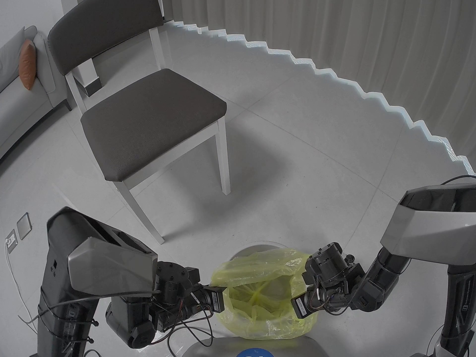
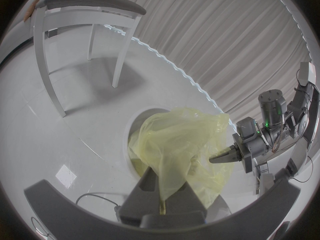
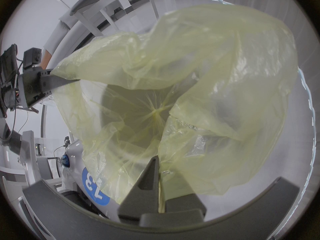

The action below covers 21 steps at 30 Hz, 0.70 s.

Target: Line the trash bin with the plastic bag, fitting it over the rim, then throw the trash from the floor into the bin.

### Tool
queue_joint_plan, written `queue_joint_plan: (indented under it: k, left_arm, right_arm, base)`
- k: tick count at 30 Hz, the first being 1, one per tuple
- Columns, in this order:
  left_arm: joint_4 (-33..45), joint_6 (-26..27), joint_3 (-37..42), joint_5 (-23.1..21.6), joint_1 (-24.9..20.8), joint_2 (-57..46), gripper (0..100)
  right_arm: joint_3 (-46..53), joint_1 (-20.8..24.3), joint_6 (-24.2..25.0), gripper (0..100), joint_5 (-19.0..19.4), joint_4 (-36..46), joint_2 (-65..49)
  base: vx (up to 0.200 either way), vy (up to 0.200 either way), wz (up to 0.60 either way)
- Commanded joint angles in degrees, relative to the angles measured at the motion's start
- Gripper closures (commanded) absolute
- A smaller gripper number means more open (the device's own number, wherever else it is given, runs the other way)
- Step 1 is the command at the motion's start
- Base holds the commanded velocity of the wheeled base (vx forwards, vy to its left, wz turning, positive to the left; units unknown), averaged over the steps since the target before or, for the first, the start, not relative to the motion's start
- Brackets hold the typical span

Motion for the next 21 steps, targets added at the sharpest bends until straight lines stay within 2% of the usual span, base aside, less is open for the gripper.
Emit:
queue_joint_plan:
  k: [1,6,10,21]
  left_arm:
    - [0.07,0.24,-2.78,0.16,2.08,4.26,100]
    - [-0.02,0.24,-3.39,-0.01,4.71,5.49,100]
    - [-0.98,0.15,-1.9,0.08,5.15,5.4,100]
    - [-2.48,-0.47,-2.95,-0.01,3.31,4.96,100]
  right_arm:
    - [-3.17,-1.12,-0.21,100,0.17,0.13,3.5]
    - [-5.28,-3.32,-1.09,100,0.08,0.74,4.11]
    - [-5.54,-4.99,-1.26,100,-0.27,0.74,3.85]
    - [-3.08,-8.5,-3.81,100,-3.35,0.66,2.36]
  base:
    - [0.0,0.0,0.0]
    - [0.0,0.0,0.0]
    - [0.0,0.0,0.0]
    - [0.0,0.0,0.0]
